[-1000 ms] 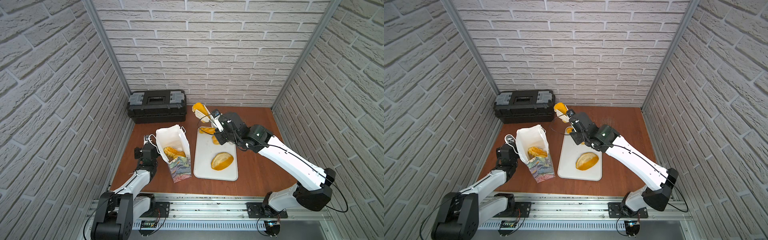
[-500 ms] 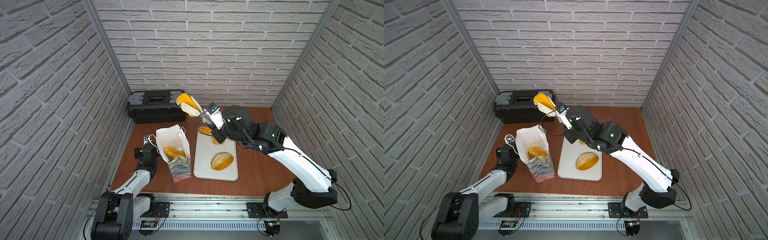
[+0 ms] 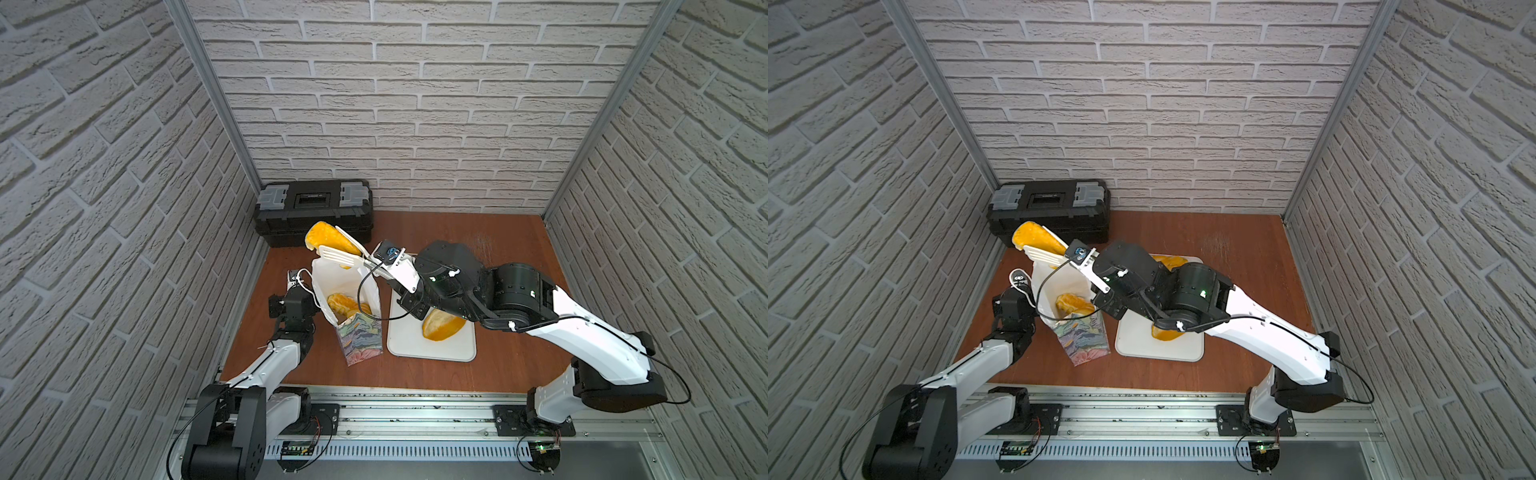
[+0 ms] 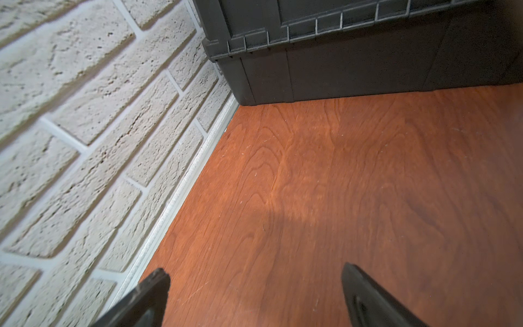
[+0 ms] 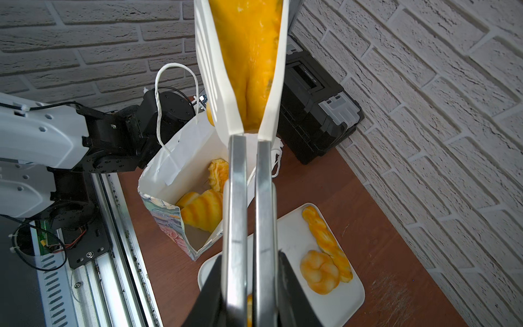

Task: Pack bread into a paper bag
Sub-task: Place the fake bread in the paper bag.

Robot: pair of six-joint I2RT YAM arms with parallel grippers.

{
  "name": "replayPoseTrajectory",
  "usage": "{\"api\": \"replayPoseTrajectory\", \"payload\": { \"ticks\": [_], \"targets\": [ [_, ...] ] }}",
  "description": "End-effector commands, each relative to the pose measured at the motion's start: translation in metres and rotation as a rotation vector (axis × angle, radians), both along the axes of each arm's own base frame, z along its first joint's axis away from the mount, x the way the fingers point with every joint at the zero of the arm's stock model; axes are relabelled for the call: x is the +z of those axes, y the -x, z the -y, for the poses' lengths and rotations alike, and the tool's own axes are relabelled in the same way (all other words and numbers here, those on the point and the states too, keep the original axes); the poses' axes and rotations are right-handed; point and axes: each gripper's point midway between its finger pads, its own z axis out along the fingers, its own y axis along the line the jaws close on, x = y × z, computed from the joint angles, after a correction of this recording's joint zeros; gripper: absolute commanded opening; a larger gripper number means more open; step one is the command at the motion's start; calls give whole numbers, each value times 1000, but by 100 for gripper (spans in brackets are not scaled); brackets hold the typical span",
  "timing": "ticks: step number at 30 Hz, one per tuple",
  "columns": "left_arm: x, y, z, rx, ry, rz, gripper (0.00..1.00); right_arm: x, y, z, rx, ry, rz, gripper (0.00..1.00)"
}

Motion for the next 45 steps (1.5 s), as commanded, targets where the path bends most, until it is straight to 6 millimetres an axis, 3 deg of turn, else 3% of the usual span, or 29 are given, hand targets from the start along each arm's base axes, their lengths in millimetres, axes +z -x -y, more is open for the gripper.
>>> {"api": "replayPoseTrajectory", "payload": {
  "ticks": [1, 13, 34, 45],
  "targets": [
    [6, 0, -3, 18, 8, 42, 98, 8, 1, -10, -11, -83, 5, 13],
    [7, -1, -3, 18, 8, 44, 98, -20, 5, -21, -14, -105, -78, 13],
    [7, 0, -3, 18, 6, 42, 98, -47, 5, -31, -13, -66, -115, 12],
    [6, 0, -3, 18, 6, 40, 98, -60, 1, -27, -42, -37, -106, 14]
  ]
}}
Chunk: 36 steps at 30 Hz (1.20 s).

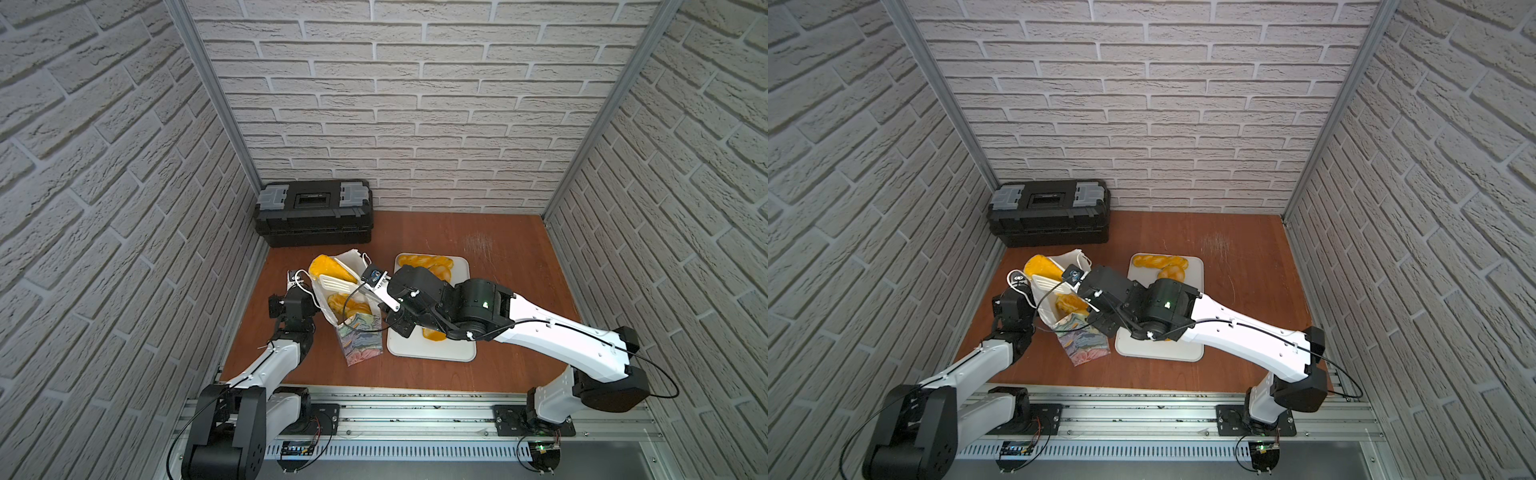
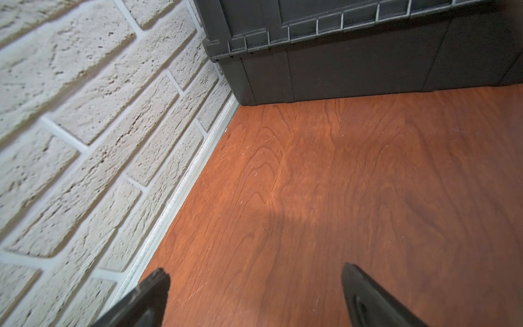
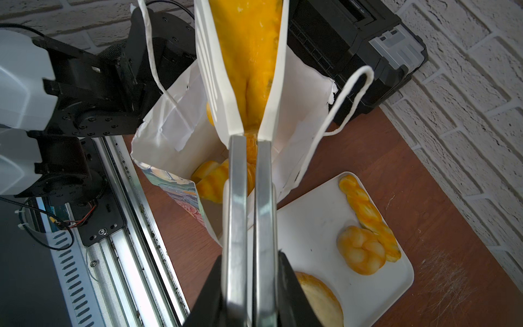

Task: Pack bread into a paper bag
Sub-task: Place the fake bread in the paper bag.

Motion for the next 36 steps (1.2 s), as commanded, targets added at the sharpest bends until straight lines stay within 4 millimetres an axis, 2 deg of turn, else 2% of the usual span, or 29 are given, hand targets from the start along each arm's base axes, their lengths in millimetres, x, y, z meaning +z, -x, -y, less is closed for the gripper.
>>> {"api": "replayPoseTrajectory", "payload": {
  "ticks": [1, 6, 13, 23, 36],
  "targets": [
    [6, 0, -3, 17, 7, 40, 98, 22, -5, -7, -30, -100, 46, 14],
    [5, 0, -3, 16, 6, 37, 98, 25, -7, -4, -40, -108, 63, 18],
    [6, 0, -3, 16, 6, 39, 98, 25, -8, -3, -44, -102, 71, 31],
    [5, -1, -2, 13, 7, 37, 98, 28, -9, -1, -47, -102, 82, 40],
    [6, -1, -2, 13, 9, 39, 98, 31, -9, 0, -45, -107, 89, 42]
  ]
}}
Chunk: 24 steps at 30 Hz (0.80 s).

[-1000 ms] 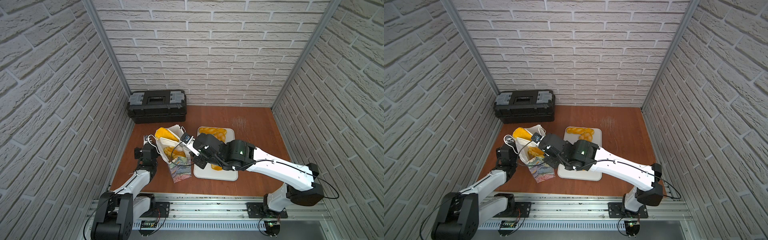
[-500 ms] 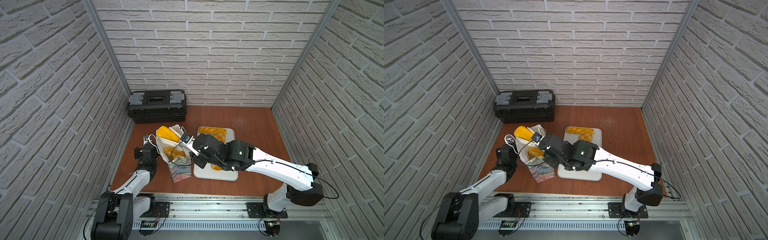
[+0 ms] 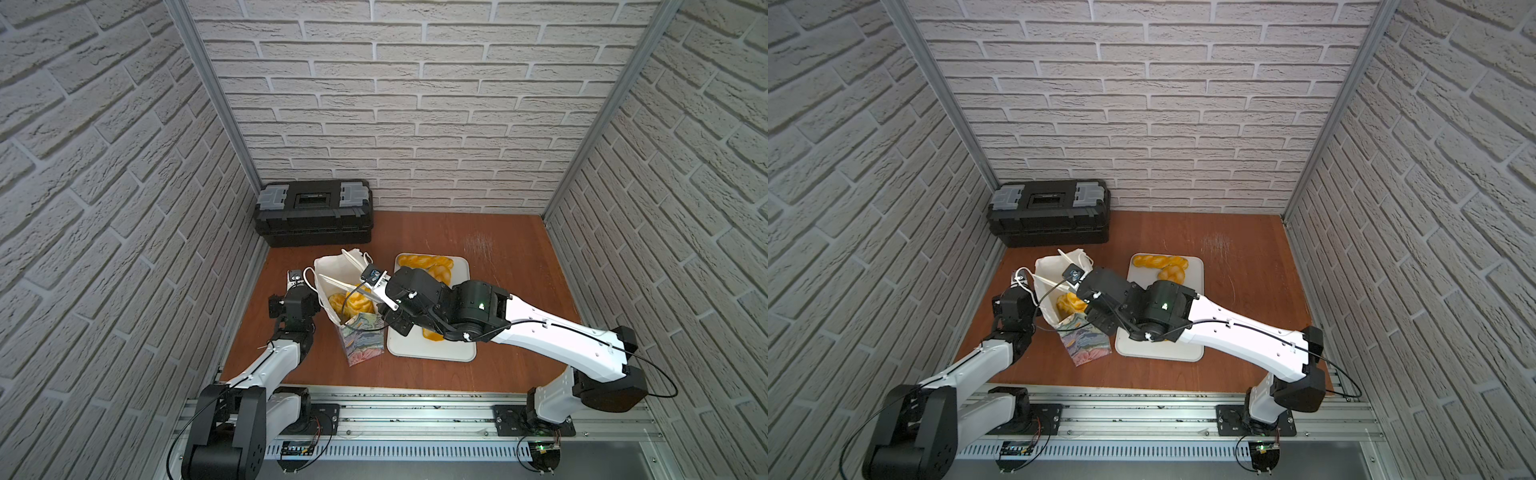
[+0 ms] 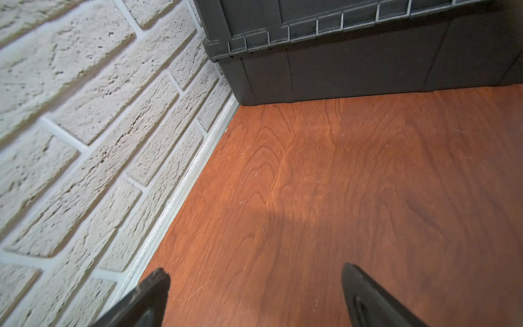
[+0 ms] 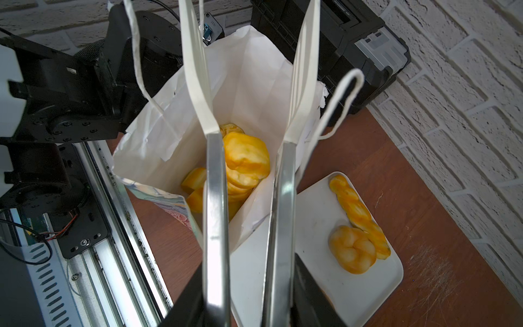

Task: Pack bread into a paper bag
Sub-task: Place the fake bread in the paper bag.

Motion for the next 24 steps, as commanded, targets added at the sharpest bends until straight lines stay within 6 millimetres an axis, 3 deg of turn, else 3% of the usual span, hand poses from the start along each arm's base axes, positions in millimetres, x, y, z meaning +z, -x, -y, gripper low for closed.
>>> {"api": "replayPoseTrajectory", "payload": {
  "ticks": [1, 6, 12, 18, 24],
  "targets": [
    [6, -1, -2, 13, 8, 41, 98, 34, -1, -1, -9, -112, 57, 42],
    [6, -1, -2, 12, 9, 39, 98, 49, 0, -3, 6, -139, 75, 40],
    [6, -1, -2, 13, 9, 40, 98, 94, 1, 4, 29, -213, 145, 40],
    [6, 0, -2, 13, 10, 40, 98, 127, -16, 39, -76, -196, 295, 43],
    [5, 0, -2, 12, 10, 38, 98, 123, -46, 87, -226, -200, 267, 42]
  ]
}}
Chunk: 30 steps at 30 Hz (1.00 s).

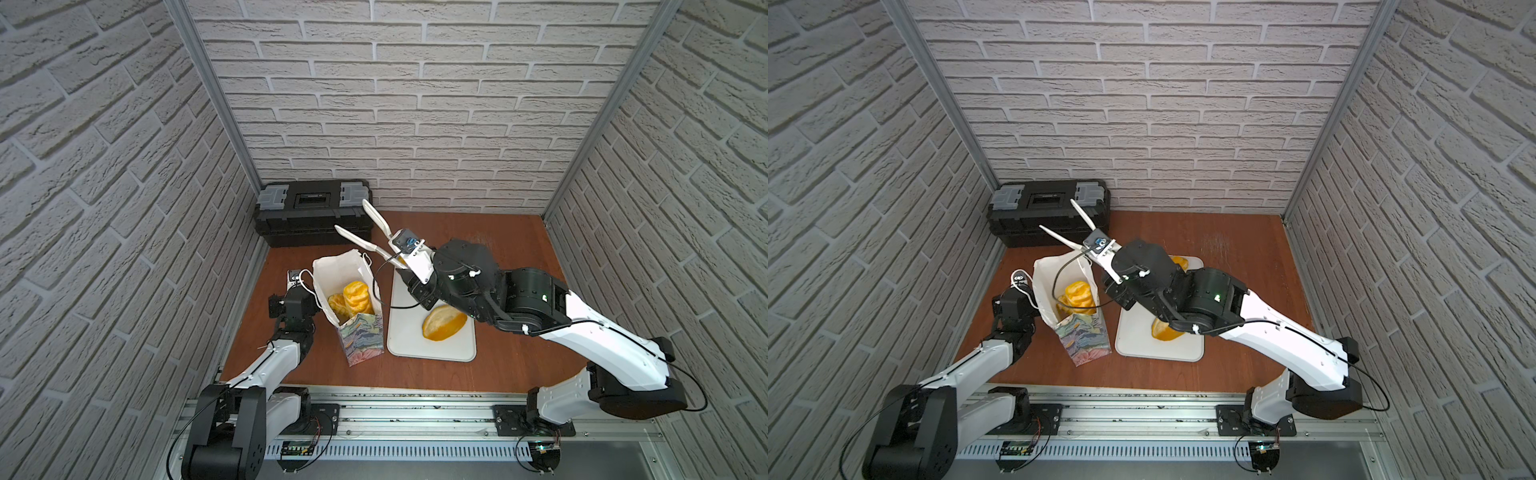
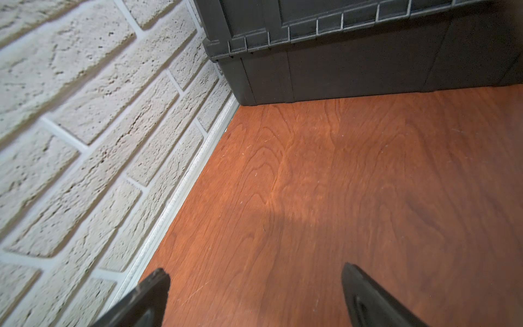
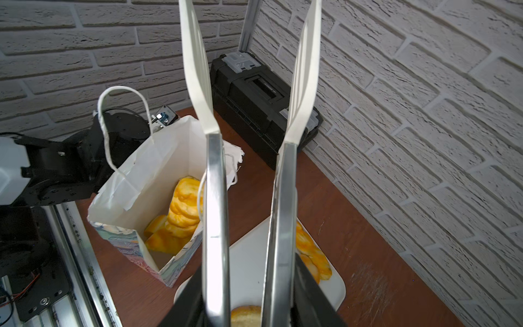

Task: Pack bread into a paper bag
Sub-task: Place the fake bread in the paper bag, then pick up the fake bread from the plate.

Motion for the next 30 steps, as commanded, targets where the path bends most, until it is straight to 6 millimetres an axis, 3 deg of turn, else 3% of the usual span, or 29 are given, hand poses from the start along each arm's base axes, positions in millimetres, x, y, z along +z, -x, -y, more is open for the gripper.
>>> {"api": "replayPoseTrajectory", "payload": {
  "ticks": [1, 5, 9, 18, 27, 30],
  "targets": [
    [5, 0, -2, 13, 10, 39, 98, 18, -20, 38, -126, -69, 36, 42],
    [5, -1, -2, 14, 9, 38, 98, 10, -39, 74, -210, -85, 5, 43],
    [6, 0, -3, 20, 9, 43, 98, -17, -58, 102, -291, -55, -52, 43],
    [6, 1, -5, 28, 7, 42, 98, -117, -92, 121, -395, 12, -239, 42],
    [6, 1, -6, 30, 6, 42, 98, -195, -116, 144, -458, -23, -431, 42],
    [6, 1, -6, 30, 7, 41, 98, -223, -118, 143, -453, -7, -514, 43]
  ]
}}
